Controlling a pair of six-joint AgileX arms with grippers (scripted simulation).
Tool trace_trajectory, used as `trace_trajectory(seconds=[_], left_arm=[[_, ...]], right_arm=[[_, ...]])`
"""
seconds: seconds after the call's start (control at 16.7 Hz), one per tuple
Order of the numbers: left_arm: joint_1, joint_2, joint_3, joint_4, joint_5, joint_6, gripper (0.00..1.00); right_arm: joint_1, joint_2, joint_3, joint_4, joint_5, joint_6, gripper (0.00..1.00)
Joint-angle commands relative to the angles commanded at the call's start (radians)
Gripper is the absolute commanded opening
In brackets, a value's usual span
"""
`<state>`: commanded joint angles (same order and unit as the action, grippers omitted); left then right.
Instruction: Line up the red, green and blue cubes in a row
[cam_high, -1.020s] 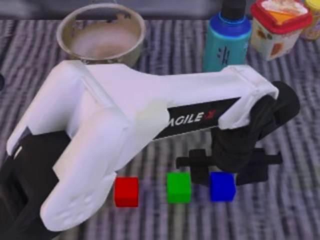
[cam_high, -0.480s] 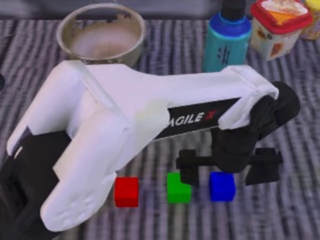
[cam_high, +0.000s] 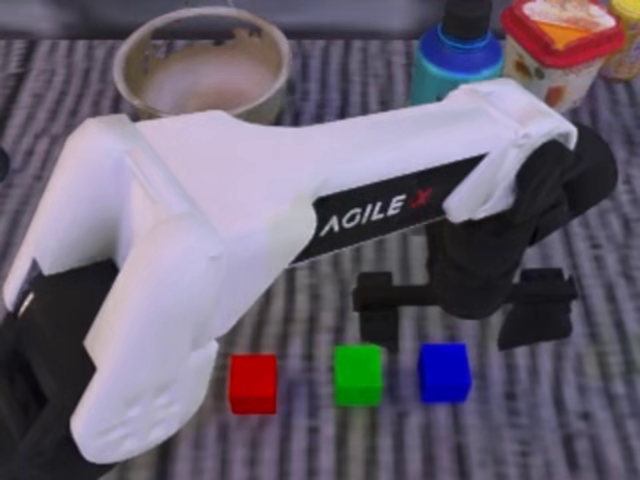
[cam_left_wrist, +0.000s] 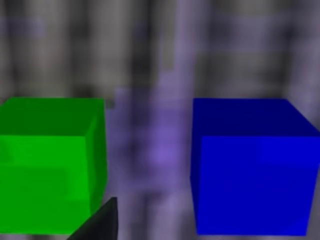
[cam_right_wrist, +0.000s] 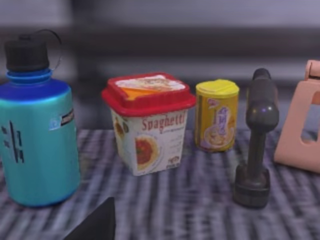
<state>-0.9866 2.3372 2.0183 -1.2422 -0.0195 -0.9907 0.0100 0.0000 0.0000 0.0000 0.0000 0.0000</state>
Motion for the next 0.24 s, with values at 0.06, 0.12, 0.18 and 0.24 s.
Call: trace_trajectory(seconds=[0.06, 0.12, 0.18, 0.24], left_arm=[[0.002, -0.006, 0.030, -0.037, -0.001, -0.001, 1.00], [0.005, -0.013, 0.054, -0.063, -0.001, -0.001, 1.00], [0.007, -0.018, 0.069, -0.078, -0.002, -0.001, 1.00], [0.008, -0.021, 0.073, -0.083, -0.002, -0.001, 1.00]], right_arm=[[0.000, 0.000, 0.000, 0.000, 0.000, 0.000, 1.00], [0.000, 0.000, 0.000, 0.000, 0.000, 0.000, 1.00], [0.000, 0.000, 0.000, 0.000, 0.000, 0.000, 1.00], [0.000, 0.000, 0.000, 0.000, 0.000, 0.000, 1.00]])
